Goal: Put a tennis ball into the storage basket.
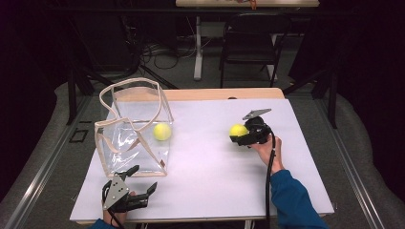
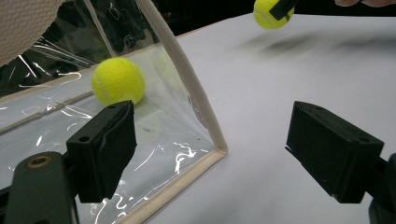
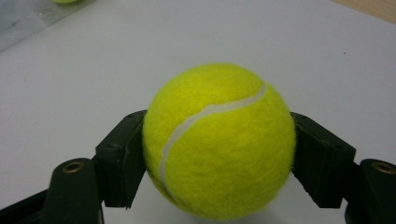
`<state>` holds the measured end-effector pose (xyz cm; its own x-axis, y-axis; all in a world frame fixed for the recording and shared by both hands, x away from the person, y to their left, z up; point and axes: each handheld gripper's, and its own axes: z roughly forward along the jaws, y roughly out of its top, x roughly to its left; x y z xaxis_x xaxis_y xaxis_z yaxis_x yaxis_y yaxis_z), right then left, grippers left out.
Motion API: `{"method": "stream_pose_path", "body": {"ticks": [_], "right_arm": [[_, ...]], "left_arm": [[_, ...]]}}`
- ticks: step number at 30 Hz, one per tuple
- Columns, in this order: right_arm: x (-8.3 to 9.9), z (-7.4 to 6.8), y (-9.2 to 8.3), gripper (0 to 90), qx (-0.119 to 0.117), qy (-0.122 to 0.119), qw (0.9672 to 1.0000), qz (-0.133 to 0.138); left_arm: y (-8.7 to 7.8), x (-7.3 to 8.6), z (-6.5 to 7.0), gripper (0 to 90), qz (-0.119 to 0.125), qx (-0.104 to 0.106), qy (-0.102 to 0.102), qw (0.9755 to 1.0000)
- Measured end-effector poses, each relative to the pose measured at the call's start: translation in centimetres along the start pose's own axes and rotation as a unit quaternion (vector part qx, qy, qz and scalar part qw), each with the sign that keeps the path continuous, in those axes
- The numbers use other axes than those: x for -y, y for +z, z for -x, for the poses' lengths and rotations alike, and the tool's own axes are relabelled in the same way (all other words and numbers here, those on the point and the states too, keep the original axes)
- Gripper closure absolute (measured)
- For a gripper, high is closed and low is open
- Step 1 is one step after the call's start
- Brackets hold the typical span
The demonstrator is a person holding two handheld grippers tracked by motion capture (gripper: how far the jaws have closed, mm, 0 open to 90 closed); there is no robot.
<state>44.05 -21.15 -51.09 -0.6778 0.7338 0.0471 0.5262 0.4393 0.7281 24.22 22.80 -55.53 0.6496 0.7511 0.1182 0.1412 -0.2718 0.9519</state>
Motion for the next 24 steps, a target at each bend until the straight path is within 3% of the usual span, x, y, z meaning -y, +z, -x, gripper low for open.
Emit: {"method": "stream_pose_path", "body": {"ticks": [24], "right_arm": [[-1.3, -1.4, -1.3, 26.1, -0.009, -0.019, 0.9994, 0.026]], "left_arm": [[-0.1, 0.0, 0.0, 15.7, 0.0, -0.001, 0.001, 1.0]]}}
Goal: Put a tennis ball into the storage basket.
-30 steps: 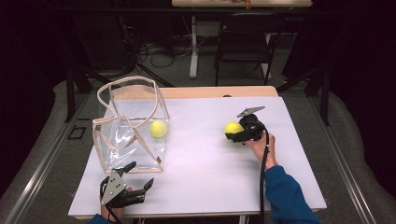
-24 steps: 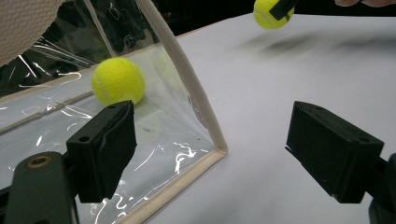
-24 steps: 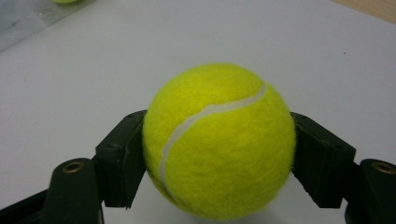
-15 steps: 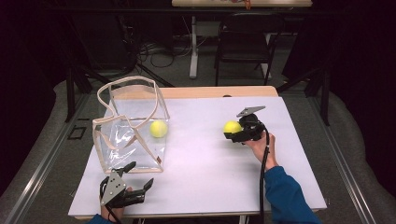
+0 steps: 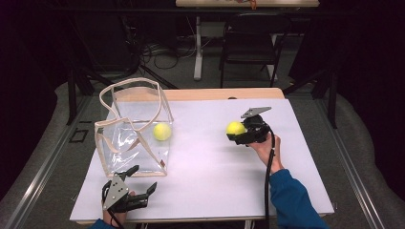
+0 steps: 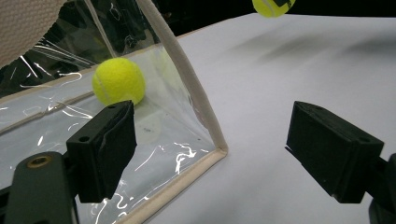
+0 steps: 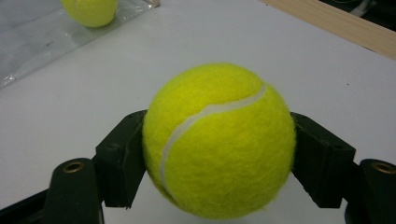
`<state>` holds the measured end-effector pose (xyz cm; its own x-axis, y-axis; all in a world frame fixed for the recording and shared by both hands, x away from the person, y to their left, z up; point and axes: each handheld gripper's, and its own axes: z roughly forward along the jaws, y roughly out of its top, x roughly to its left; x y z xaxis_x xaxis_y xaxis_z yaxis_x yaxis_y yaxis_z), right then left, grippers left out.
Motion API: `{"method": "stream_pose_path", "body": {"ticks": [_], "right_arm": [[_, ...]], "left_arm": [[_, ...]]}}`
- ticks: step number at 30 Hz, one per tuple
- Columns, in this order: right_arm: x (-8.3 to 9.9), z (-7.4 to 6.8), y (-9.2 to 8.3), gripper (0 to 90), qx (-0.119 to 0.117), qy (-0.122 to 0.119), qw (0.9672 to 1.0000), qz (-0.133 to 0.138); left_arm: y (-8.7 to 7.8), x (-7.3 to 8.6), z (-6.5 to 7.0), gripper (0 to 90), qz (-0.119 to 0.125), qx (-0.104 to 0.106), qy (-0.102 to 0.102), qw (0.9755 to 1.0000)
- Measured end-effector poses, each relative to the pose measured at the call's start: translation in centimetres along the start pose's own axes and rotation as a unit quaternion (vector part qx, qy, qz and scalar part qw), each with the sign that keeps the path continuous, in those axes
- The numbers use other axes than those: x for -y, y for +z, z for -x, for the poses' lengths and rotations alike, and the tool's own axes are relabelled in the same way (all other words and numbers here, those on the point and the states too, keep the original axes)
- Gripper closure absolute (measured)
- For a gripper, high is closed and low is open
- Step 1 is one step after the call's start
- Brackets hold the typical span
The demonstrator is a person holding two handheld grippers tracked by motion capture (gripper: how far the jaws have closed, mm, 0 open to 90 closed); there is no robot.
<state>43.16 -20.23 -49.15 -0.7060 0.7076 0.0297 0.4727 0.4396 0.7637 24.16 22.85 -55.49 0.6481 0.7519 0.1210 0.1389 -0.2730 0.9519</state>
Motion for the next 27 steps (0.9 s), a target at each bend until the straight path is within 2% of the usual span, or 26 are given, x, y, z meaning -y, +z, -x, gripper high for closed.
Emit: {"method": "stream_pose_path", "body": {"ticks": [27], "right_arm": [[-1.9, -1.5, -0.8, 26.1, -0.011, -0.018, 0.9995, 0.023]], "left_arm": [[0.0, 0.0, 0.0, 15.7, 0.0, 0.0, 0.001, 1.0]]}}
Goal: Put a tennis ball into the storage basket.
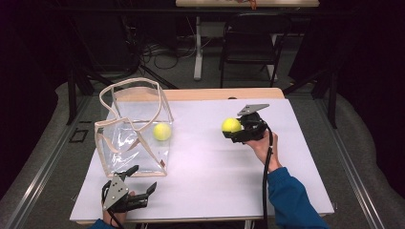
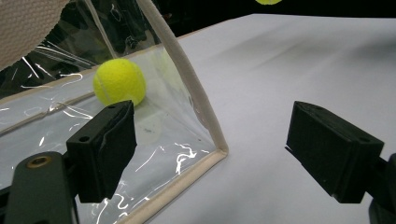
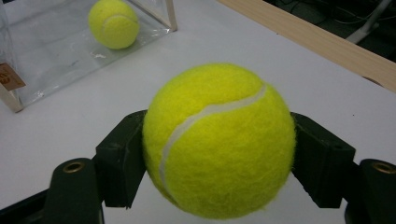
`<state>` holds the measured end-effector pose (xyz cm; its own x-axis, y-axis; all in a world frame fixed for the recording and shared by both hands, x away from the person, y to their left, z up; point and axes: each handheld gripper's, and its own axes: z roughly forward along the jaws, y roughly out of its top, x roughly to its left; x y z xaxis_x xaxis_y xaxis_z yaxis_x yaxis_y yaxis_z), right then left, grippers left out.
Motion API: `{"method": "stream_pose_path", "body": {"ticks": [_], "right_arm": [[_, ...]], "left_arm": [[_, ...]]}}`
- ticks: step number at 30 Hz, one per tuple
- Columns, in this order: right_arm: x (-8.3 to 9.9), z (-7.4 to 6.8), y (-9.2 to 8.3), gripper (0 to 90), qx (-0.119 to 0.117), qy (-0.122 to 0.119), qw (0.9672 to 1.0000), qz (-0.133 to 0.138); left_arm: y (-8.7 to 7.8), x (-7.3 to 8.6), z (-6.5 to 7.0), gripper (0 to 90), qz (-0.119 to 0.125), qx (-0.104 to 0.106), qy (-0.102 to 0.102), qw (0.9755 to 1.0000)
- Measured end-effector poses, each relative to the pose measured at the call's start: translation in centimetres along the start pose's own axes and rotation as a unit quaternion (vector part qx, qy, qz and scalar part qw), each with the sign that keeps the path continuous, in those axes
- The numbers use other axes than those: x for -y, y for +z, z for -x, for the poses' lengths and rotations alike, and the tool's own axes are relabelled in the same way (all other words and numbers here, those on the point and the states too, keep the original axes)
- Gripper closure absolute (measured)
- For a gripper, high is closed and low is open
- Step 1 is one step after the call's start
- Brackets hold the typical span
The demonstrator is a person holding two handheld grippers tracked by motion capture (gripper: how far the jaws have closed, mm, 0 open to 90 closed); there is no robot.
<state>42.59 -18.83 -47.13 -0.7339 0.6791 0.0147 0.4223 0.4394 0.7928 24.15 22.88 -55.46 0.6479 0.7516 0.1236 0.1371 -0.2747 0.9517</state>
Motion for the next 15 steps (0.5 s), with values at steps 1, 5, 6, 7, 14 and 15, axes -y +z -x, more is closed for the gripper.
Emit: {"method": "stream_pose_path", "body": {"ticks": [1, 5, 6, 7, 14, 15], "right_arm": [[-0.08, -0.06, 0.01, 26.1, -0.001, -0.001, 1.0, 0.001], [-0.33, -0.25, 0.02, 26.1, -0.002, -0.004, 1.0, 0.002], [-0.33, -0.25, 0.02, 26.1, -0.002, -0.004, 1.0, 0.002], [-0.33, -0.25, 0.02, 26.1, -0.002, -0.004, 1.0, 0.002], [-0.91, -0.65, 0.01, 26.1, -0.006, -0.009, 0.9999, 0.006], [-0.97, -0.7, 0.0, 26.1, -0.006, -0.009, 0.9999, 0.007]], "left_arm": [[0.0, 0.0, 0.0, 15.7, 0.0, 0.0, 0.0, 1.0], [0.0, 0.0, 0.0, 15.7, 0.0, 0.0, 0.0, 1.0], [0.0, 0.0, 0.0, 15.7, 0.0, 0.0, 0.0, 1.0], [0.0, 0.0, 0.0, 15.7, 0.0, 0.0, 0.0, 1.0], [-0.02, 0.0, 0.0, 15.7, 0.0, 0.0, 0.0, 1.0], [-0.02, 0.0, 0.0, 15.7, 0.0, 0.0, 0.0, 1.0]]}}
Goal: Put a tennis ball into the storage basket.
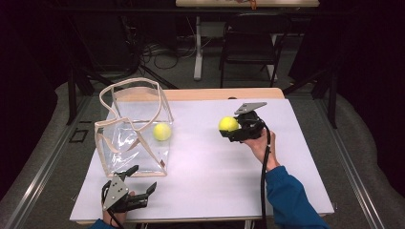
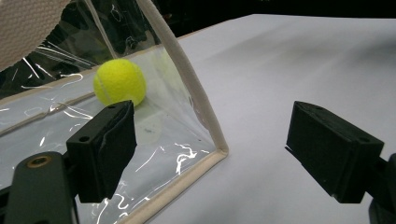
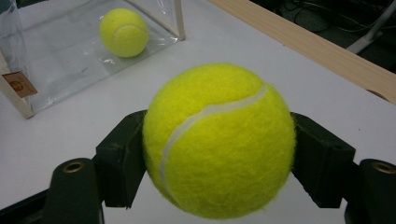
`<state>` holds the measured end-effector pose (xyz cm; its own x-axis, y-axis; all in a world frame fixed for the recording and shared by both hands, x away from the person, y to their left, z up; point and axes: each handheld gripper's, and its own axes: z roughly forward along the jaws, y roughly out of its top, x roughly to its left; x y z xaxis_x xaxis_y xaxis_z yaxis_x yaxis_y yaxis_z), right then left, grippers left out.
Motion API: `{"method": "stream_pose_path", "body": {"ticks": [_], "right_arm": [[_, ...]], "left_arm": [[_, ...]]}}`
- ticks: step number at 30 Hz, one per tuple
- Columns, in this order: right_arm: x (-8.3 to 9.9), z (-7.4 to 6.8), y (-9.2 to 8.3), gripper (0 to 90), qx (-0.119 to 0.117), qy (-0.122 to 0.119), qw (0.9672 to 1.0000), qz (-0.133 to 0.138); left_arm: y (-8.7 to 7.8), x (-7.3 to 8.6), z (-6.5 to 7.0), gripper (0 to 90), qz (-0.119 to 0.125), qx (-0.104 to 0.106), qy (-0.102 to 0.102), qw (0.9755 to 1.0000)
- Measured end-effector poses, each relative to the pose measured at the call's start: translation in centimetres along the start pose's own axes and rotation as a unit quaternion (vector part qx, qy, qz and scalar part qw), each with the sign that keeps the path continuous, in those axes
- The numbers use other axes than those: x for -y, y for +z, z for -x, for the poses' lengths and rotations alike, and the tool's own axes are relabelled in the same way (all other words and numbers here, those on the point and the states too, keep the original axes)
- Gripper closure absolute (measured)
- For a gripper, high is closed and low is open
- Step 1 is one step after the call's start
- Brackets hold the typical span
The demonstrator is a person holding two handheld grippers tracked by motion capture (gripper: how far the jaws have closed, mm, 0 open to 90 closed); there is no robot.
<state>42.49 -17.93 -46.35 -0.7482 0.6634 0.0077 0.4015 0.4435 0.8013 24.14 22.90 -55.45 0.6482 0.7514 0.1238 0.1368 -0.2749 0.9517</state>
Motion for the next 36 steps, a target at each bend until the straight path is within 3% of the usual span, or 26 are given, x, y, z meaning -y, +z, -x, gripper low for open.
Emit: {"method": "stream_pose_path", "body": {"ticks": [36], "right_arm": [[-2.6, -1.4, 0.1, 26.2, -0.019, -0.018, 0.9995, 0.019]], "left_arm": [[0.0, 0.0, 0.0, 15.7, 0.002, -0.001, -0.002, 1.0]]}}
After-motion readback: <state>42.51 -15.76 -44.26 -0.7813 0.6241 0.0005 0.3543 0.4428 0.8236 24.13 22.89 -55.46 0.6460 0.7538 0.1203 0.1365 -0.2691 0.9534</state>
